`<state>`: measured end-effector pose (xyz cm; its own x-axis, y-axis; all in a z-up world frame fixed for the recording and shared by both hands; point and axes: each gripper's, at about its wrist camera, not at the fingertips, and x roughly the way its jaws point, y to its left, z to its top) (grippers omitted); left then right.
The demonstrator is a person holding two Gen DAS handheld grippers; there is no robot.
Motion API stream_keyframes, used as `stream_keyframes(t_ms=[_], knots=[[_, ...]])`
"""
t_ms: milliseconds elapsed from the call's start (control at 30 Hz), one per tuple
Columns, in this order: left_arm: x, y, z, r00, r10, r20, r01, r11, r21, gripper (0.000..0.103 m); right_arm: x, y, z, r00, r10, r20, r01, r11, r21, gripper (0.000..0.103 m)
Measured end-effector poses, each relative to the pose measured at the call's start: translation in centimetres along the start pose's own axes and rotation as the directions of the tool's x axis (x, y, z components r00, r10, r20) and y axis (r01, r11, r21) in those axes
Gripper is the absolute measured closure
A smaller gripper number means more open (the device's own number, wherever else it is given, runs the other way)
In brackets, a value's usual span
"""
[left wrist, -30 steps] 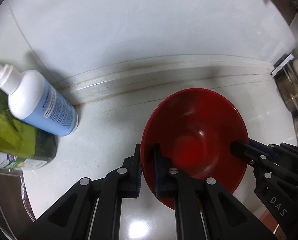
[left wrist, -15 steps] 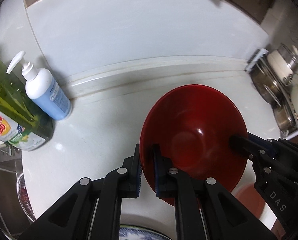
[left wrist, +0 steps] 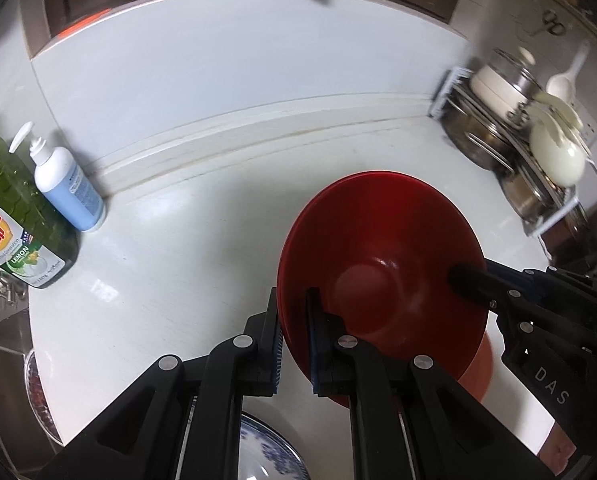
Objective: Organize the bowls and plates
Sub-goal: 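Lift the red bowl with both grippers and carry it to the pink bowl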
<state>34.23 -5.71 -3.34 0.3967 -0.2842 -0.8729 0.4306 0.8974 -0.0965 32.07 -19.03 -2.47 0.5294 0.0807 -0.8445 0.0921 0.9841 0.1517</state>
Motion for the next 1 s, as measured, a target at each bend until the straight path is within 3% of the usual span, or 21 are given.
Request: stream_keyframes(t_ms=[533, 1000], knots=[[-0.3, -5.9, -4.1, 0.997, -0.061, -0.048, 0.064, 0.996, 0.055, 0.090, -4.4, -4.9, -6.0, 0.999, -0.034, 0.013, 0.033, 0.998, 0.057, 0.092], [2.2, -8.8, -6.5, 0.987, -0.069, -0.143, 0.077, 0.996, 0.052, 0.090, -3.3, -8.4, -9.7, 0.997, -0.044, -0.070, 0.050, 0.995, 0.090, 0.092]])
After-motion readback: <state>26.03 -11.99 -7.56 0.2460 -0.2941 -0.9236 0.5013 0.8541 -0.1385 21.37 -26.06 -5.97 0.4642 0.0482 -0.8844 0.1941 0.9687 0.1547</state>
